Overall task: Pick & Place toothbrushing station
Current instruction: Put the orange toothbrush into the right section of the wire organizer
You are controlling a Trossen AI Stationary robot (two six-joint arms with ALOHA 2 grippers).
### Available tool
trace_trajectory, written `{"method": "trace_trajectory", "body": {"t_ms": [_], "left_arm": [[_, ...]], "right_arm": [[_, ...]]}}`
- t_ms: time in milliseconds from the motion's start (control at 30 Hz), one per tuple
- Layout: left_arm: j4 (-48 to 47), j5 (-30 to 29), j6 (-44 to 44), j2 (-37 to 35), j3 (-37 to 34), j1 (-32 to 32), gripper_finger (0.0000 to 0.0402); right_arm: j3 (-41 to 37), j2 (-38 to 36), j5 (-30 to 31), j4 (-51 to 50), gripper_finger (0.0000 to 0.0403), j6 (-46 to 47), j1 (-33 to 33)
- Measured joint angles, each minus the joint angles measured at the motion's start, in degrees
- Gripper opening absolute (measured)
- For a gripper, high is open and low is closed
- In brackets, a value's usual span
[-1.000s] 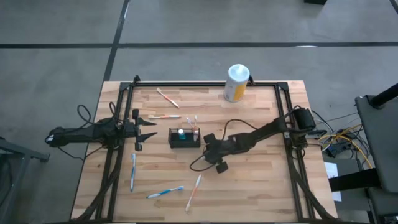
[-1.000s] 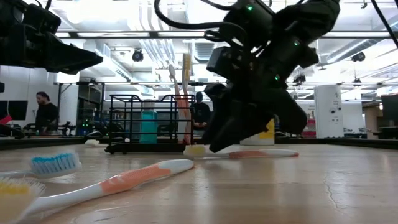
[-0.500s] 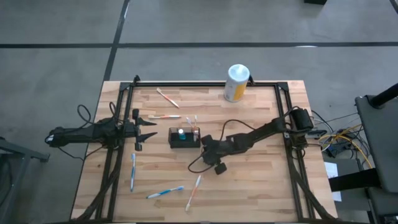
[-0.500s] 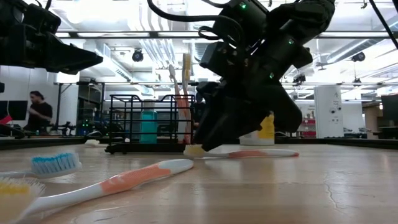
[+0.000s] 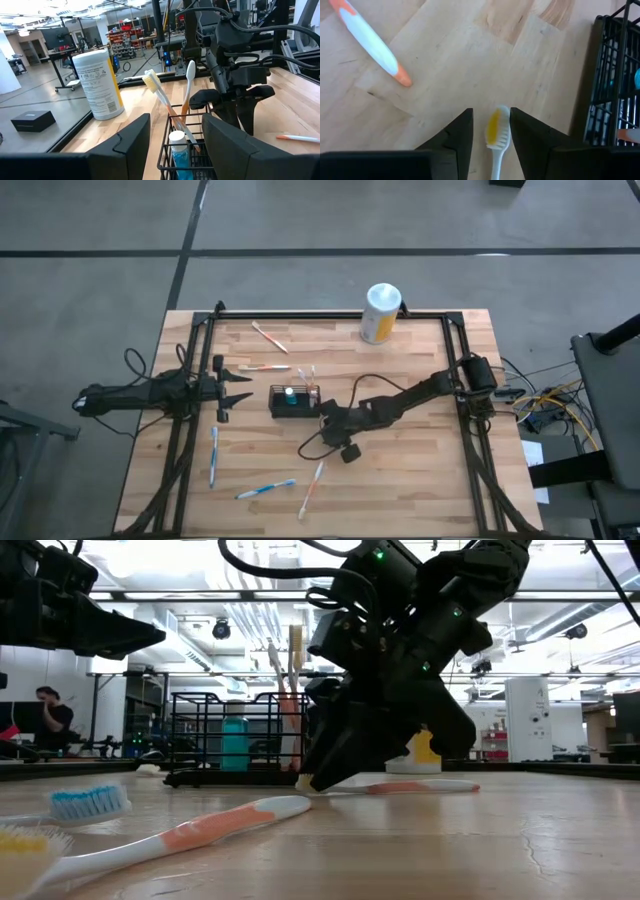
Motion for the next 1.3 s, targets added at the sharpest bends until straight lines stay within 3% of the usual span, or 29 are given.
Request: {"method": "trace_trajectory", "body": {"t_ms": [333, 800, 1300], "left_arm": [[0.00, 0.00, 0.00, 0.00, 0.00, 0.00, 0.0186], [0.00, 0.00, 0.00, 0.00, 0.01, -0.01, 0.0187], [-0.02, -0.01, -0.02, 0.02, 0.01, -0.01, 0.0186]], "right_arm": [[-0.15, -0.04, 0.07, -0.63, 0.0091, 0.01, 0.00], [-0.17, -0.31, -0.24, -2.17, 0.0013, 1.89, -0.07], [-0.39, -1.38, 1.93, -2.89, 0.0008, 0.07, 0.02]]}}
